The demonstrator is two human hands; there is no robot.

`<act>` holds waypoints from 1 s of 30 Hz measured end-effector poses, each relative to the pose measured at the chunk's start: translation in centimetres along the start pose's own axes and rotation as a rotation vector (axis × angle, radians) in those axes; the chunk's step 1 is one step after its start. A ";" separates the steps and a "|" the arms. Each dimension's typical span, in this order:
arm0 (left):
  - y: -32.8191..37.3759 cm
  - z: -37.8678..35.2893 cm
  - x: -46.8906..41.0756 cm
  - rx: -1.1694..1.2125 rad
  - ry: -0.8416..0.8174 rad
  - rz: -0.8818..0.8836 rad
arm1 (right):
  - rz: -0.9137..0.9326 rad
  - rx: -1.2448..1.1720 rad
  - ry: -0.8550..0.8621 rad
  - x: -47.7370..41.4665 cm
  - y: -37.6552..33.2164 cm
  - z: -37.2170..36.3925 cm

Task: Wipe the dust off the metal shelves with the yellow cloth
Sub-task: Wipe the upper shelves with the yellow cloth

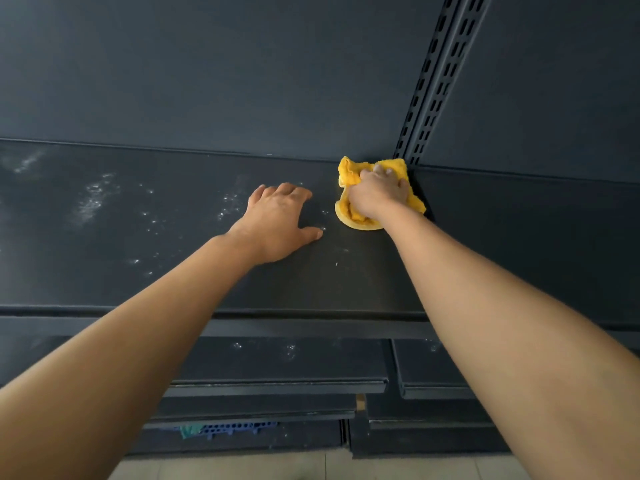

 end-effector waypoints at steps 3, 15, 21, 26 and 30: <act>-1.0 0.4 0.3 -0.015 0.022 0.021 | 0.134 0.019 -0.032 0.1 -3.7 -1.1; -3.4 1.2 3.8 -0.011 0.038 0.025 | 0.278 -0.074 -0.098 5.2 -7.7 -2.9; -3.2 1.2 5.4 0.004 -0.011 -0.045 | 0.069 -0.063 -0.061 8.1 -3.1 -1.4; -2.7 1.1 6.7 0.012 -0.027 -0.122 | -0.102 -0.031 -0.013 10.6 0.1 -0.8; -3.9 1.1 7.9 -0.005 -0.031 -0.140 | -0.141 -0.030 -0.002 12.2 -2.0 -1.8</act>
Point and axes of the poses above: each hand's wrist, its own x-axis away from the middle knuckle, its own z-axis out of the back of the hand, y = z × x, the point moved 9 cm from there along -x, towards the middle knuckle, and after that the axes turned 11 degrees about -x, right-handed, at the moved point
